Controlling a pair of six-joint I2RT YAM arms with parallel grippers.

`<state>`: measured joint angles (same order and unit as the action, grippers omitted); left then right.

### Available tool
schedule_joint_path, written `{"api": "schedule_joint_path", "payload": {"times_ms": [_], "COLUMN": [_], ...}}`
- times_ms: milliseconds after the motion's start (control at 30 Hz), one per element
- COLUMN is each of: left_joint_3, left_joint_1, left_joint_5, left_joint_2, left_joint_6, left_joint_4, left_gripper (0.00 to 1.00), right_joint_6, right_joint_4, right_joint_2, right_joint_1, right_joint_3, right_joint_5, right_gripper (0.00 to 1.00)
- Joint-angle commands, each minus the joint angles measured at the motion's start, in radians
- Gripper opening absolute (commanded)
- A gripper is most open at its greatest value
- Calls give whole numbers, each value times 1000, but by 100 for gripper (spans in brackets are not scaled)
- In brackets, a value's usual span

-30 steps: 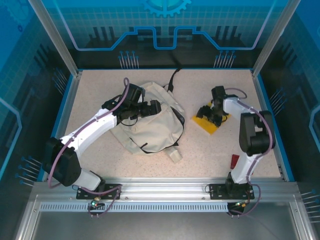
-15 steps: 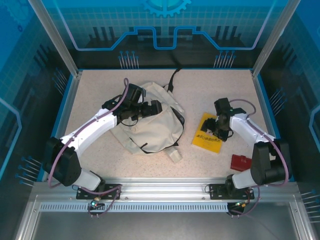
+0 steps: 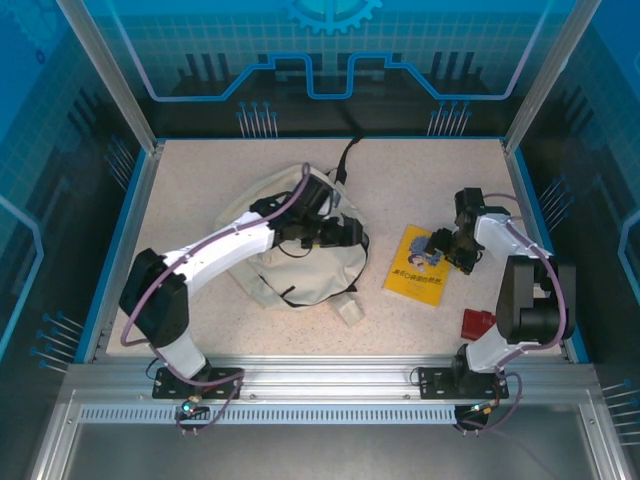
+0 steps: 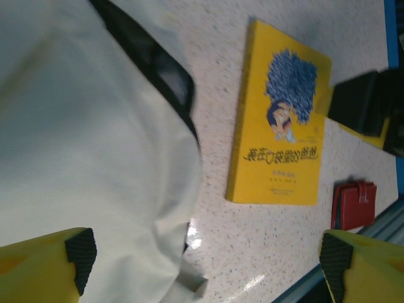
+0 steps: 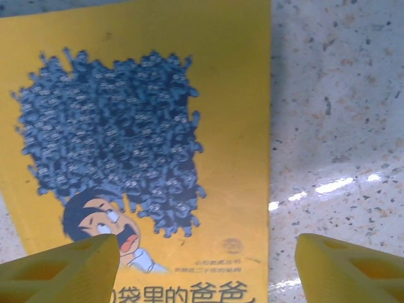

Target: Pack the student bag

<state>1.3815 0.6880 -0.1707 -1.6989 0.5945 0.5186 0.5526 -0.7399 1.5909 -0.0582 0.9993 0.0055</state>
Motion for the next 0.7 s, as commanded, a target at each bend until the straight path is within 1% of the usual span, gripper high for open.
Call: {"api": "schedule_joint_path", "payload": {"times_ms": [0, 100, 300, 367, 467, 567, 633, 667], "left_joint_3": [73, 140, 263, 289, 318, 348, 372, 377], "left_joint_1": [43, 75, 124, 134, 143, 146, 150, 150], "left_joint_5": [-49, -66, -49, -47, -38, -33, -8, 7], "left_joint_2": [-82, -158, -296, -331, -378, -421, -449, -459], "left_joint_6": [-11, 0, -4, -8, -14, -23, -31, -34], "left_joint_4": [17, 17, 49, 59, 76, 95, 120, 125], "left_gripper": [88, 83, 74, 69, 60, 50, 46, 45], "right_joint_6": [-52, -54, -69, -77, -88, -106, -125, -137], "right_joint_4": [3, 5, 21, 22, 11, 1, -3, -7], "right_joint_2": [37, 54, 88, 104, 129, 136, 135, 135], "right_joint_1": [-17, -17, -25, -22, -5, 32, 61, 76], "right_joint_3": [-11, -13, -26, -27, -23, -18, -16, -15], "right_joint_5": [-46, -53, -73, -84, -89, -76, -81, -87], "right_gripper": [67, 65, 64, 62, 57, 56, 55, 55]}}
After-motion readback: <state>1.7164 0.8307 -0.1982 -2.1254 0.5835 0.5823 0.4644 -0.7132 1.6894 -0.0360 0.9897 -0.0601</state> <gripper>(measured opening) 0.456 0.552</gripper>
